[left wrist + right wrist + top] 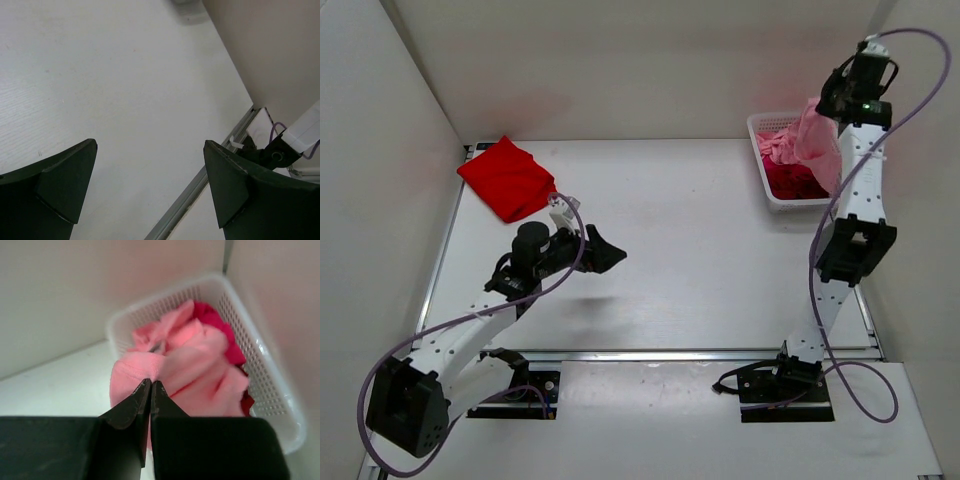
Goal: Fold and stack the t-shirts
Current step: Pick up the crumpled T-shirt from the bin, then move the crumpled T-shirt to the center of the board, then flatten out the crumpled T-shirt at the center of the board.
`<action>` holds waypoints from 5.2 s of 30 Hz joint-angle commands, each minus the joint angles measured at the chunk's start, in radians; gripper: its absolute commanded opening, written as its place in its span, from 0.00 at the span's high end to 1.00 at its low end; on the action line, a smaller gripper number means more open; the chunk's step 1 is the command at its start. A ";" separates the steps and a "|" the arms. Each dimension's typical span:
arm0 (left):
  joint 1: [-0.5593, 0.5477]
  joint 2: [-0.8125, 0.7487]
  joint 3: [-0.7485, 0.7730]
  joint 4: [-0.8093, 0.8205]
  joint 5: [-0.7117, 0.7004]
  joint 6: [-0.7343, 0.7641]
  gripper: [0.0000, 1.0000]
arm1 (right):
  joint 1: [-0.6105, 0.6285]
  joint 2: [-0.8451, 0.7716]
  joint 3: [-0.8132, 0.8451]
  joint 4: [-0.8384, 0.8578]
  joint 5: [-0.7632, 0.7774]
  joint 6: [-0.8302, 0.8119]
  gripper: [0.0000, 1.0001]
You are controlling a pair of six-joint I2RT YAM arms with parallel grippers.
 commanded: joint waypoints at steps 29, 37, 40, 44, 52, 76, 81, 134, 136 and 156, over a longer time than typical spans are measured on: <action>0.209 -0.073 0.116 -0.277 -0.041 0.011 0.01 | 0.241 -1.244 -1.450 0.511 -0.528 0.246 1.00; -0.112 0.111 0.071 -0.113 -0.116 0.051 0.01 | 0.232 -1.439 -1.715 0.438 -0.531 0.211 1.00; -0.147 0.205 0.070 -0.063 -0.136 0.038 0.58 | 0.278 -1.494 -1.718 0.390 -0.468 0.199 1.00; -0.077 0.188 0.056 -0.009 -0.107 -0.039 0.90 | 0.321 -1.369 -1.588 0.403 -0.494 0.193 1.00; 0.188 0.006 0.200 -0.335 0.025 0.067 0.73 | 1.004 -1.180 -1.264 0.451 -0.127 0.258 1.00; 0.015 0.038 -0.056 -0.458 -0.116 0.131 0.29 | 0.514 -1.197 -1.907 0.649 -0.196 0.303 0.38; -0.009 0.073 -0.094 -0.359 -0.219 0.081 0.26 | 0.410 -0.936 -1.867 0.780 -0.301 0.245 0.37; -0.072 0.220 -0.037 -0.296 -0.122 0.128 0.10 | 0.375 -1.286 -1.535 0.392 -0.275 0.099 1.00; -0.092 0.232 -0.042 -0.302 -0.142 0.131 0.12 | 0.376 -1.281 -1.540 0.386 -0.266 0.102 1.00; 0.055 -0.082 0.209 -0.522 -0.113 0.097 1.00 | 0.482 -1.367 -1.272 0.213 -0.226 0.062 1.00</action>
